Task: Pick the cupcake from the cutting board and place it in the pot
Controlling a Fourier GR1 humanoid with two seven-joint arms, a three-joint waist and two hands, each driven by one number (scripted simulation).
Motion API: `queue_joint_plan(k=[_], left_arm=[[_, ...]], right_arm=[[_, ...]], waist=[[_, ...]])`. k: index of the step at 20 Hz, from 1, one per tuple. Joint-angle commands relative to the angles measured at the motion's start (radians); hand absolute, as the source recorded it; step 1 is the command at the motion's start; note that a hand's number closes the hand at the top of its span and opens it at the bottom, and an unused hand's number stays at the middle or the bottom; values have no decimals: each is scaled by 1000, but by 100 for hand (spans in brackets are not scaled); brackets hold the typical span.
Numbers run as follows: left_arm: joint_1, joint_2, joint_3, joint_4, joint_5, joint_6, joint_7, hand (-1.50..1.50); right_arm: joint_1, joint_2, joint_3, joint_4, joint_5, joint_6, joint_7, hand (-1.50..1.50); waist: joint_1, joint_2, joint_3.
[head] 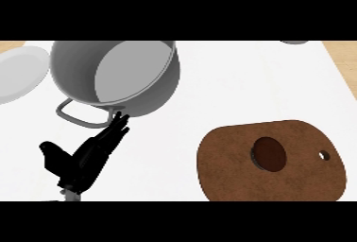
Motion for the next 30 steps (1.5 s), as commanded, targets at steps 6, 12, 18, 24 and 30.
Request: queue_joint_plan(k=[6, 12, 18, 24, 30], left_arm=[[-39, -24, 13, 15, -16, -4, 54, 0], [-76, -50, 24, 4, -23, 27, 99, 0], [-44, -64, 27, 83, -59, 0, 2, 0], [-51, -31, 81, 24, -19, -23, 68, 0], [-38, -69, 51, -5, -50, -3, 88, 0]], right_arm=[[-139, 83, 47, 23, 25, 1, 181, -150], [-240, 143, 231, 122, 205, -9, 234, -150], [-202, 167, 257, 183, 286, 23, 245, -150], [-241, 238, 283, 213, 358, 50, 263, -150], [-177, 326, 338, 293, 404, 47, 155, -150]], waist=[[4, 5, 0], [10, 7, -1], [4, 7, -2], [5, 5, -1], [1, 5, 0]])
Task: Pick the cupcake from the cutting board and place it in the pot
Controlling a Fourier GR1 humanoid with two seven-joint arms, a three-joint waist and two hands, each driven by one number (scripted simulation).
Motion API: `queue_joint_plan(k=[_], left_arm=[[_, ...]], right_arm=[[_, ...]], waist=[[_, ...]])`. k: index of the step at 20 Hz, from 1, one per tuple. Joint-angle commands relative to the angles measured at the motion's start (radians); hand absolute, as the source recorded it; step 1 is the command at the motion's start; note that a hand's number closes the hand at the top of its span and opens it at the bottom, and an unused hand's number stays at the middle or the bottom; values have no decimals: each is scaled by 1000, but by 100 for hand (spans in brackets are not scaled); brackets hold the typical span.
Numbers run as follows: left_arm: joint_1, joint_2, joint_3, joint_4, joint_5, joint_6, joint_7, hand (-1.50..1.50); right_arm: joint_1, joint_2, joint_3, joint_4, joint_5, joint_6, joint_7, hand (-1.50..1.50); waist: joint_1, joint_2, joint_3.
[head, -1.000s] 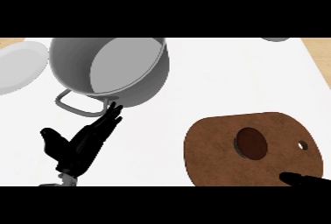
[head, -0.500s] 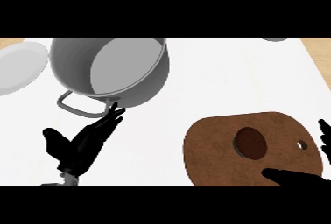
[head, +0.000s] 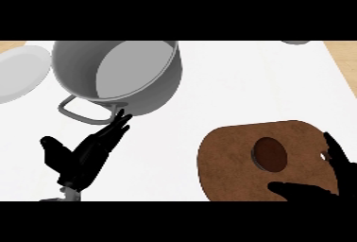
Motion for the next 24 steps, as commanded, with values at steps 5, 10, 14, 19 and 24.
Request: queue_joint_plan(k=[5, 10, 14, 19, 24], left_arm=[[-33, -20, 49, 100, -7, -29, -56, 0], [-17, -31, 48, 36, -5, -28, -8, 0], [-18, -54, 33, 57, -49, -21, -28, 0], [-16, -49, 78, 117, -23, -77, -79, 0], [-43, -33, 122, 111, -20, -110, -35, 0]], right_arm=[[-17, 53, -52, 97, -32, 63, 63, -150], [-22, 127, -45, 125, 35, 48, 38, -150], [-43, 112, -94, 116, 12, 117, 64, -150], [-32, 232, 48, 169, 173, 54, 63, -150], [-7, 231, -85, 229, 64, 67, -115, 150]], waist=[[-5, 5, -1], [-4, 3, -1], [-5, 3, -1], [-4, 3, -1], [-6, 3, -1]])
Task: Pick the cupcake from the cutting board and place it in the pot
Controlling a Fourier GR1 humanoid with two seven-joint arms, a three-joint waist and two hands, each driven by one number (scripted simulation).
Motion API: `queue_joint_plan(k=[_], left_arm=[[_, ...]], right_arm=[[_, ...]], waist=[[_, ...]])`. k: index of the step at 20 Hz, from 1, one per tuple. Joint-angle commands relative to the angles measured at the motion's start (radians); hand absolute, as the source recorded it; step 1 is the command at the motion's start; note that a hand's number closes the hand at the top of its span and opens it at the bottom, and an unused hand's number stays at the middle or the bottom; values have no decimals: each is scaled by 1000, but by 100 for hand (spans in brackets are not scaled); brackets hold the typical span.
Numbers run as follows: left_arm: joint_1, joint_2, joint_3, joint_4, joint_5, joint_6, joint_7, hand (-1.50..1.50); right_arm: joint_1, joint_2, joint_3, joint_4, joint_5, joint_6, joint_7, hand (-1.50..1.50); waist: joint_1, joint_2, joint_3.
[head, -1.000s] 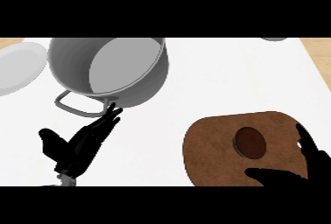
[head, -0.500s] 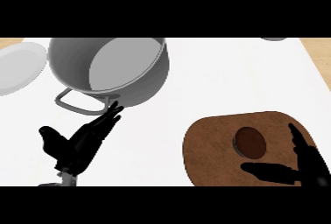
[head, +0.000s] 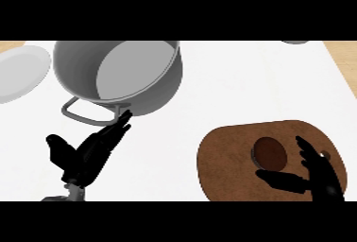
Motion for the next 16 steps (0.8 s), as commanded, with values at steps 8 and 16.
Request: queue_joint_plan(k=[8, 16], left_arm=[[29, -40, 20, -19, -26, -24, 18, 0], [-48, -24, 31, -1, -11, -33, 55, 0]], right_arm=[[-67, 99, 13, 93, 75, -8, -124, 150], [-235, 93, 373, 171, 374, 188, 26, 150]], waist=[[0, 1, -1], [51, 7, -8]])
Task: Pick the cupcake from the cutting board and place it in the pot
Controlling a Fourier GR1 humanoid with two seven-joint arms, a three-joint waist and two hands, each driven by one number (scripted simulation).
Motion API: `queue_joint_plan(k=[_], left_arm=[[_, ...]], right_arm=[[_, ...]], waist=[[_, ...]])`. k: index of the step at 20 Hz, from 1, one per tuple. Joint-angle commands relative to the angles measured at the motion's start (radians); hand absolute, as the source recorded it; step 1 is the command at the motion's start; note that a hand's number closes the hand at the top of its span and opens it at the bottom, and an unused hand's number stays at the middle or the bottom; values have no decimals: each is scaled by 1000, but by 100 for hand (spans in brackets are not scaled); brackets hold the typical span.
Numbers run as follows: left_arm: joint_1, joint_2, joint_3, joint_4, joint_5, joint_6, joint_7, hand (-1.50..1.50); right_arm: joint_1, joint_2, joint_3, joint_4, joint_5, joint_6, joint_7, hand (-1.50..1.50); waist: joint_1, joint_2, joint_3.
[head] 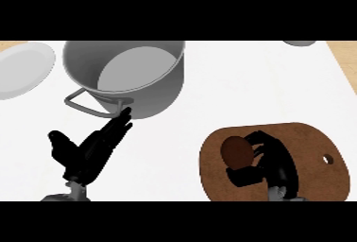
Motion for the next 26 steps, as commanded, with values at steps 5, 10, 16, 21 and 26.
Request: queue_joint_plan(k=[5, 10, 16, 21, 26], left_arm=[[-13, 18, 15, -5, 23, -29, 11, 0], [-25, -35, -23, 24, -40, 30, 7, 0], [18, -3, 22, 6, 5, -2, -4, 0], [11, 4, 29, 15, -7, -3, -7, 0], [9, -4, 19, 39, -12, -22, -38, 0]], right_arm=[[-241, 142, 341, 173, 238, 222, 234, 150], [-389, 145, 477, 153, 213, 211, 446, 150], [-481, 145, 426, 70, 436, 252, 508, 150], [-583, 146, 426, -97, 454, 372, 512, 150], [-814, 146, 371, -105, 396, 399, 512, 150]], waist=[[19, 2, 3], [-5, -1, 4], [-17, -10, 3], [-20, -10, 3], [-8, -6, 3]])
